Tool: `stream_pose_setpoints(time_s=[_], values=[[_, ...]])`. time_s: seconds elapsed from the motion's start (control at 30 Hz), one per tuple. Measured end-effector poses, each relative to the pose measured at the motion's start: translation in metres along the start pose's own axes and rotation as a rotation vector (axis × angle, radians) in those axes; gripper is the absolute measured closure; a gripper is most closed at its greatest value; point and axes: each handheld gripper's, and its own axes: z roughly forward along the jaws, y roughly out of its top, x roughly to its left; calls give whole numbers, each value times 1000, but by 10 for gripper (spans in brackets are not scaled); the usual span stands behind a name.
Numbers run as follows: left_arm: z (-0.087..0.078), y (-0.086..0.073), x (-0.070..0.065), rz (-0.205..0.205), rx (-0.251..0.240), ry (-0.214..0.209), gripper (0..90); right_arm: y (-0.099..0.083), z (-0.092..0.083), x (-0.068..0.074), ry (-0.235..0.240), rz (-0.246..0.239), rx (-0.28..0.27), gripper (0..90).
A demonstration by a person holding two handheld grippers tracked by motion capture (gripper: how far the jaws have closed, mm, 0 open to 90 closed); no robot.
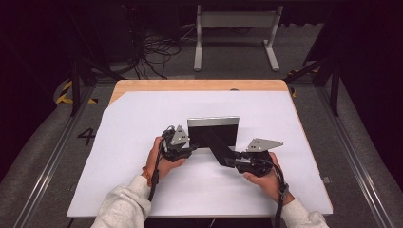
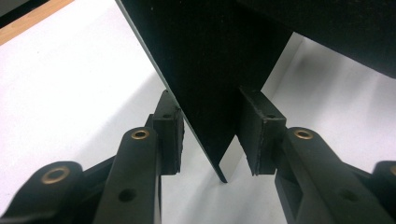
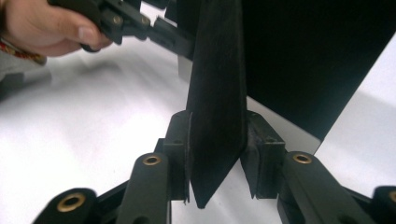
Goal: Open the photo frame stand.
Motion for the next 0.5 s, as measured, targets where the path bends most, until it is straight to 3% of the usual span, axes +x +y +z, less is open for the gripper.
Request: stream_pose_setpoints(time_s=[0.23, 0.5], values=[[-4, 2, -1, 9, -15, 7, 633, 0, -1, 1, -11, -18, 8, 740], [0, 1, -4, 20, 5, -7, 555, -1, -1, 1, -8, -25, 24, 753]])
